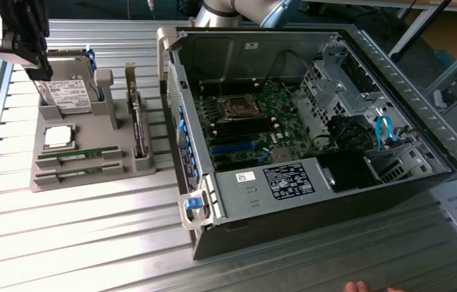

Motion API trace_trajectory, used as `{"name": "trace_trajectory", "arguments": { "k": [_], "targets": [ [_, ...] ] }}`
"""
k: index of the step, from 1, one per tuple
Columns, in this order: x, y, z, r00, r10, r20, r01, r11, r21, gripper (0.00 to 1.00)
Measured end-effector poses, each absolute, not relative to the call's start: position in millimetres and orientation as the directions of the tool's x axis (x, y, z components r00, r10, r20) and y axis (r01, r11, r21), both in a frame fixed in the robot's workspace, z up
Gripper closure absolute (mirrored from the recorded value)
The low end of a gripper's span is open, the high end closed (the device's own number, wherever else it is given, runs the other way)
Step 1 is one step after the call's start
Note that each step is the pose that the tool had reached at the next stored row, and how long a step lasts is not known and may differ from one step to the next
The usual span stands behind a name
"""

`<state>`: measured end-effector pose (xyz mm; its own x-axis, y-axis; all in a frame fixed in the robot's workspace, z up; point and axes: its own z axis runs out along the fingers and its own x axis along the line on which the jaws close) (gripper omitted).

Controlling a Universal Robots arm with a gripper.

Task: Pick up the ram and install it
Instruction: 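Pick up the ram and move it above insertion slot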

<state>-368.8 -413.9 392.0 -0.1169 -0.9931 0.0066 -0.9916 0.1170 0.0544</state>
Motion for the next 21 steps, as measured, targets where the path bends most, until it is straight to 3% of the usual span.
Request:
{"name": "trace_trajectory", "arguments": {
  "k": [6,11,21],
  "targets": [
    [-368.8,-413.8,392.0,-0.109,-0.994,0.007,-0.993,0.11,0.054,0.9],
    [-372.0,-413.9,392.0,-0.108,-0.994,0.003,-0.994,0.108,0.022,0.9],
    [-372.1,-413.9,391.9,-0.059,-0.998,0.003,-0.998,0.059,0.021,0.9]
  ]
}}
